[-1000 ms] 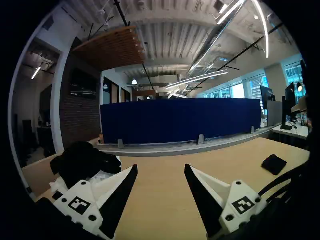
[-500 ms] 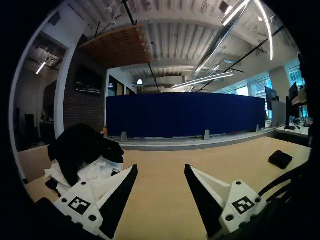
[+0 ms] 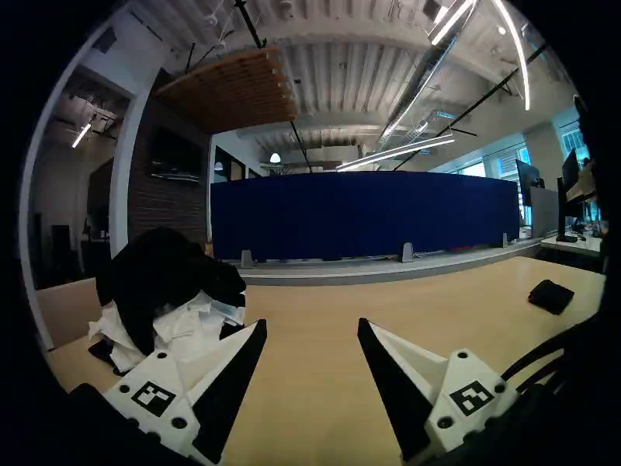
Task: Fold towel
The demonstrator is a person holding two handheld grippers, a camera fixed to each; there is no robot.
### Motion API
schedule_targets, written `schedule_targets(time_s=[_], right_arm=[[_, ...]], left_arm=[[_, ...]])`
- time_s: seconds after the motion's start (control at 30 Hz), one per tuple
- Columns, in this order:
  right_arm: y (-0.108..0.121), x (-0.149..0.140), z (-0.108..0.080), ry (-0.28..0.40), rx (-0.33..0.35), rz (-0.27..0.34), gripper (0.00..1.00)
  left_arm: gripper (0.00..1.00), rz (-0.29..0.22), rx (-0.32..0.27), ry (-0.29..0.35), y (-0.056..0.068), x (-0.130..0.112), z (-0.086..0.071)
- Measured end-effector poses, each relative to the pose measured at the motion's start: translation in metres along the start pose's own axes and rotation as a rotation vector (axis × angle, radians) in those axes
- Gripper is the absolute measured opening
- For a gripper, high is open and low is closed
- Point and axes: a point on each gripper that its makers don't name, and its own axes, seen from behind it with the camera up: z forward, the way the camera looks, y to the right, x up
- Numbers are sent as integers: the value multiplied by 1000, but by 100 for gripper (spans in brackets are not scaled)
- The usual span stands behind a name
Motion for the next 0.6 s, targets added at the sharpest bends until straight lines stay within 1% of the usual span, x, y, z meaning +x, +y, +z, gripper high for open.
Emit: schedule_targets(time_s=[0.2, 0.3, 0.5, 0.6], right_arm=[[-3, 0, 1, -5, 9, -5, 100], [-5, 1, 2, -5, 13, -6, 100], [-9, 3, 3, 4, 20, -1, 100], [-9, 4, 1, 13, 25, 12, 100]], left_arm=[[86, -21, 10, 6, -8, 2, 1], [86, -33, 11, 11, -9, 0, 0], [86, -31, 6, 10, -8, 0, 0], [86, -30, 6, 10, -8, 1, -1]])
